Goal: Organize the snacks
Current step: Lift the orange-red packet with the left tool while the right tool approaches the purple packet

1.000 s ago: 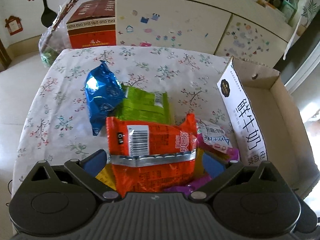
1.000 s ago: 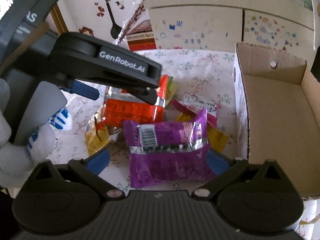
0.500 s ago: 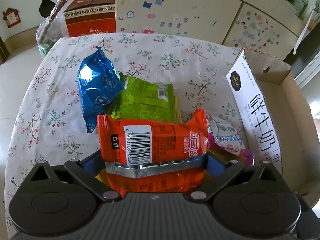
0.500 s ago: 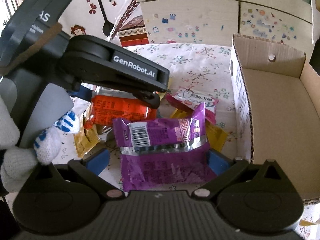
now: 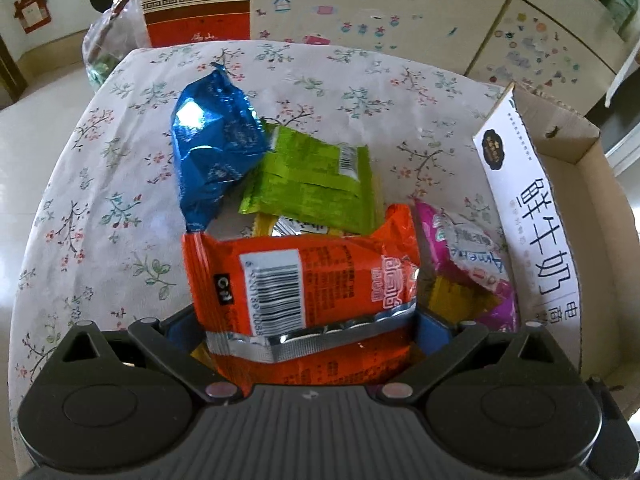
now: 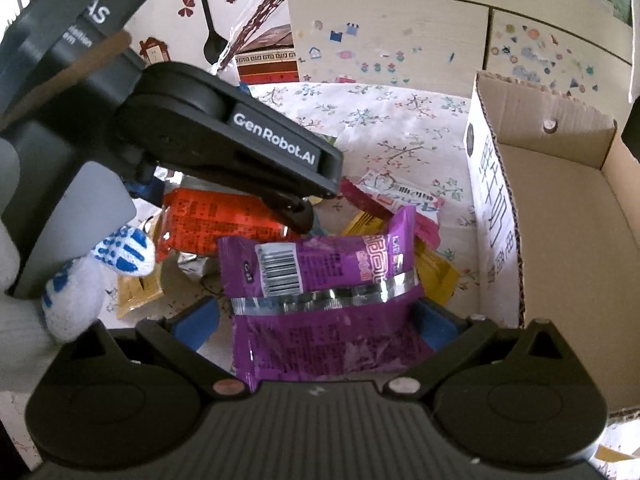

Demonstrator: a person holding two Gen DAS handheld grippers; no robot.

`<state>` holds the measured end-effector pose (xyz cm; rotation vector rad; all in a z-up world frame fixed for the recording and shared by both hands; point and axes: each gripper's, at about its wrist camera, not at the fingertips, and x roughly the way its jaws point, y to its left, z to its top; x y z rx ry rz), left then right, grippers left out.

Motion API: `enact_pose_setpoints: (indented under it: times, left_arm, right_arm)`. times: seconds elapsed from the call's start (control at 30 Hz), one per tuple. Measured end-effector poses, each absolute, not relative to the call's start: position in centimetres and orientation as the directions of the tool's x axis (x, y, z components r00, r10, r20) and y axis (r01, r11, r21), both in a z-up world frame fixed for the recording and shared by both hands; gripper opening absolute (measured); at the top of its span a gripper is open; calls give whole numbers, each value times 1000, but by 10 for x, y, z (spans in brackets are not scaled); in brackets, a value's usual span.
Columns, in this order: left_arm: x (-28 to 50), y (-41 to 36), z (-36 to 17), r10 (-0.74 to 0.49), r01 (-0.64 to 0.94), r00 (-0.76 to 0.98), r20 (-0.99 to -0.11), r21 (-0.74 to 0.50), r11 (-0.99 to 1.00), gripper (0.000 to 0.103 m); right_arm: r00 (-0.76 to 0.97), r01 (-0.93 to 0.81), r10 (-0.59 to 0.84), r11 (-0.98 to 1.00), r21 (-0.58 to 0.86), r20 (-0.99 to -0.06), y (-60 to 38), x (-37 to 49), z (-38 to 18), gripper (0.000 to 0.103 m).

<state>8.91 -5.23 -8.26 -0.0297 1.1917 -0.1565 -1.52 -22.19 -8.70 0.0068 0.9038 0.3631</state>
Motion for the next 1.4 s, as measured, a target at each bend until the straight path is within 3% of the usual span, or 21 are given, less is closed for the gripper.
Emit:
enact_pose_setpoints:
  times: [0.13,0.23,0.47,0.8,0.83,0.87,1.0,1.17,1.4]
  left_arm:
    - [87,-50,-82,-133,100,366,-921,-103,990,103]
    - [85,-51,-81,-123,97,375,-919,-93,991,103]
    - [78,-47,-75,-149,100,396,-906,-118,988,90]
    - [75,-27,-60,-129,18,443,-887,-135,991,86]
    - [75,-25,-58,-126,13,449,-885,-135,991,86]
    - [76,-23,-56,-126,8,455,-882,-138,990,86]
    - [76,-16,-50,-133,-10,467,-874,-156,988,86]
    - [75,-12,-50,-131,-27,469,-873,-163,986,86]
    - [73,-10,-48,-129,-29,470,-873,-161,986,86]
  right_arm:
    - [565,-304,318,938,165,-761,-223,-17,-85,101]
    - [574,-292,313,941,168,-757,-226,-19,-84,94]
    - [585,-258,332,941,219,-740,-238,-18,-78,81]
    - [585,-265,381,924,276,-716,-243,-16,-72,72]
    - [585,-278,393,919,280,-710,-241,-17,-70,57]
    - [580,-294,402,915,278,-709,-239,-17,-69,53]
    - [583,-317,398,914,252,-709,-233,-18,-68,53]
    - [581,-303,365,927,224,-727,-229,-16,-74,94]
    - [556,-333,323,931,151,-766,-210,-14,-88,96]
